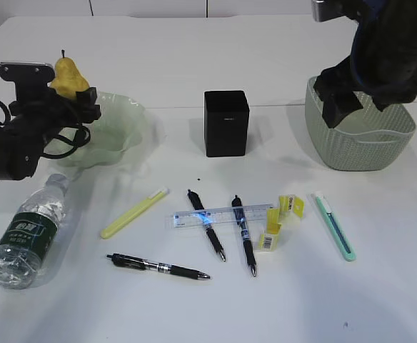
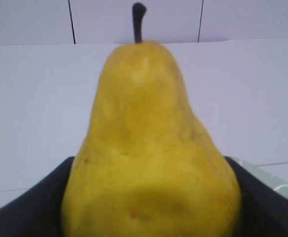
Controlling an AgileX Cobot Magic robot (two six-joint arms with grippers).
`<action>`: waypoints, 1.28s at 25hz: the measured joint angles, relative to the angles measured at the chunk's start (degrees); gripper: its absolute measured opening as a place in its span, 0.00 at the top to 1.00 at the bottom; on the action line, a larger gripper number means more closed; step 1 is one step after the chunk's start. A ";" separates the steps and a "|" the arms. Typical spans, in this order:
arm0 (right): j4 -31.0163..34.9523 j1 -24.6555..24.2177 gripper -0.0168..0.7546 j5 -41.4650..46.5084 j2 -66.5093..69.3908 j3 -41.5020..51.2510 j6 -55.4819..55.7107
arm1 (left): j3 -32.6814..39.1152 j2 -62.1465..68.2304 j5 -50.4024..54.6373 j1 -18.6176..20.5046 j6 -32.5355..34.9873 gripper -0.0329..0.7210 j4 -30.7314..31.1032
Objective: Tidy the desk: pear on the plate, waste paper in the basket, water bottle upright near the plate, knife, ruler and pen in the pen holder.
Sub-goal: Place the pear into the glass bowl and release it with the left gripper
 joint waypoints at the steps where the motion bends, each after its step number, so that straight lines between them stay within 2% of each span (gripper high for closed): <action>1: 0.00 0.00 0.22 0.00 0.00 0.00 0.00 | -0.11 0.40 -0.07 0.00 0.00 0.21 0.00; 7: 0.00 0.00 0.22 0.00 0.00 0.00 0.00 | -0.10 0.96 1.31 0.00 -1.23 0.21 0.52; 15: 0.00 0.00 0.22 0.00 0.00 0.00 0.14 | -0.10 0.96 4.86 0.07 -4.21 0.21 5.76; 32: 0.00 0.00 0.22 0.00 0.00 0.00 0.27 | -0.10 0.96 8.17 0.07 -4.55 0.17 6.12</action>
